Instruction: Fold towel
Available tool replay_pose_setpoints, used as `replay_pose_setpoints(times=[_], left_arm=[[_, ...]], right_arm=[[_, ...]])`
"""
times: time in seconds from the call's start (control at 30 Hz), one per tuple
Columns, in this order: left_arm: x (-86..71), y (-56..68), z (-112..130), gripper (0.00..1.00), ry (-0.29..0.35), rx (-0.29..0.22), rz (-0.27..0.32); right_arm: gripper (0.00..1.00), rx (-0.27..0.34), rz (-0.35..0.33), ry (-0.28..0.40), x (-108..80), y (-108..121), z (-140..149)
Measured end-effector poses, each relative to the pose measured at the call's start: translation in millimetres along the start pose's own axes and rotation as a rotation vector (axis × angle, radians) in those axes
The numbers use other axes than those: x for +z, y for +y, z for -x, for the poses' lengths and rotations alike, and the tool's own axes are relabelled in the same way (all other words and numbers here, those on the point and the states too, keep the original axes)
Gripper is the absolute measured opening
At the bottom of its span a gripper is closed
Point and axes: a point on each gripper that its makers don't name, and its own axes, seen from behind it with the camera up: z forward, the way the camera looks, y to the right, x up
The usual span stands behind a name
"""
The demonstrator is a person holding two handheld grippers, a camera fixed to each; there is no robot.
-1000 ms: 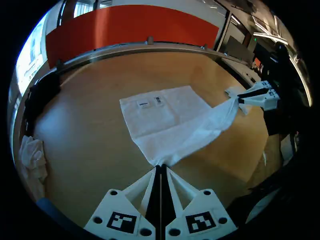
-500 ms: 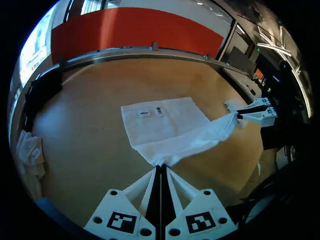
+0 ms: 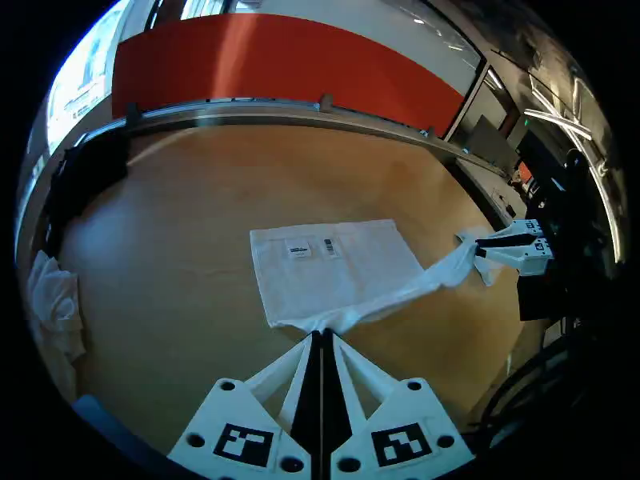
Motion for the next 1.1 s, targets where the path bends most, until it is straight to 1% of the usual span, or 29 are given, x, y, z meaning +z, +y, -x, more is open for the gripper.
replay_pose_setpoints(times=[0.3, 0.47, 0.67, 0.9, 1.1], left_arm=[[26.1, -15.6, -21, 0.01, 0.010, -0.032, -0.004], [42.5, -24.4, -33, 0.01, 0.012, -0.020, -0.011], [58.9, -32.7, -44, 0.01, 0.008, 0.001, -0.014], [75.3, -39.5, -45, 0.01, -0.013, 0.006, -0.015], [94.1, -47.7, -40, 0.01, -0.031, 0.021, -0.023]], right_arm=[[0.12, 0.014, 0.006, 0.000, 26.8, 23, -16], [0.12, 0.021, 0.017, -0.003, 42.3, 37, -23], [0.12, 0.030, 0.027, -0.017, 54.3, 50, -24], [0.12, 0.043, 0.030, -0.038, 65.7, 56, -17], [0.12, 0.067, 0.036, -0.063, 81.0, 63, -4]])
